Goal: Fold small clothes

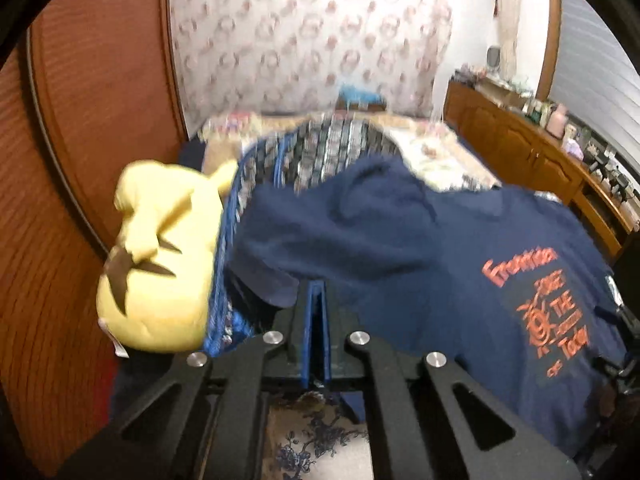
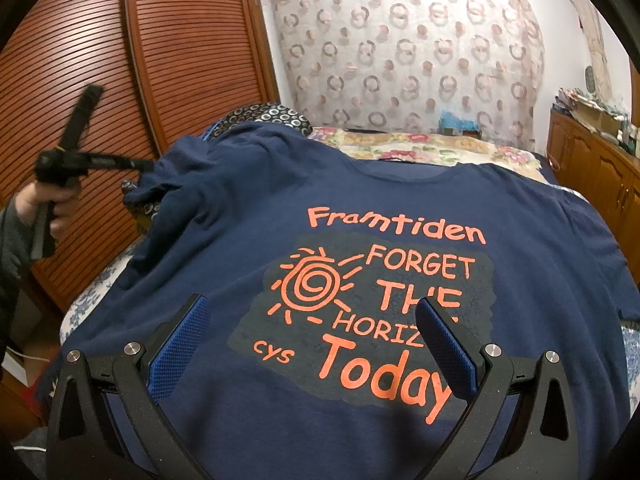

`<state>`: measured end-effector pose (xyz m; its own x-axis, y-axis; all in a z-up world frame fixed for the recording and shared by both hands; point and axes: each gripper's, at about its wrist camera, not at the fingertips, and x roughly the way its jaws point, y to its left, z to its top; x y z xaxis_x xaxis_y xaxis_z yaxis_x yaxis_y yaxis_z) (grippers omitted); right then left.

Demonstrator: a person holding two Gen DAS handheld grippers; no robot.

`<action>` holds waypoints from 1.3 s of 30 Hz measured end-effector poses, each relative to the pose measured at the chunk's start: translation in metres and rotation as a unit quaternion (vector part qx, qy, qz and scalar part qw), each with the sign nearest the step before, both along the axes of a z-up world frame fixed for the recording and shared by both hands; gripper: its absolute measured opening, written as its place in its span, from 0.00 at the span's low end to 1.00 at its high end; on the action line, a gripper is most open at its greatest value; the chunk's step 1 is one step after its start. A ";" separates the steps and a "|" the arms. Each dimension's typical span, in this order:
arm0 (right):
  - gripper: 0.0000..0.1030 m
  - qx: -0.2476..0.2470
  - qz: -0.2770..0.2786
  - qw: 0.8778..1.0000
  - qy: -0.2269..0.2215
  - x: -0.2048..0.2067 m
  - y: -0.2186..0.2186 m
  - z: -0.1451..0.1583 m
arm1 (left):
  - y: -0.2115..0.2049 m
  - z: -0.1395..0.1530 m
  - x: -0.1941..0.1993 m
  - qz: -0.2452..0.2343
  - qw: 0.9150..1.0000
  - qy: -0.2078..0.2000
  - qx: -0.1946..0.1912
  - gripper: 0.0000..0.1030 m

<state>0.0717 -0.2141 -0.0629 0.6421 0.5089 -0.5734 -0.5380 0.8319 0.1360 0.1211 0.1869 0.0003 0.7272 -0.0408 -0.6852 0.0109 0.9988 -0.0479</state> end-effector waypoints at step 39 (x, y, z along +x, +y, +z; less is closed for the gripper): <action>0.95 -0.002 0.021 1.000 -0.014 0.045 -0.014 0.033 | -0.096 0.036 -0.018 -0.115 0.992 -0.050 -0.014 0.56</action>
<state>0.1165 -0.2280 -0.0302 0.6355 0.5342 -0.5575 -0.5762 0.8087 0.1181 0.1028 0.0908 0.0365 0.7606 -0.2316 -0.6065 0.2442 0.9677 -0.0632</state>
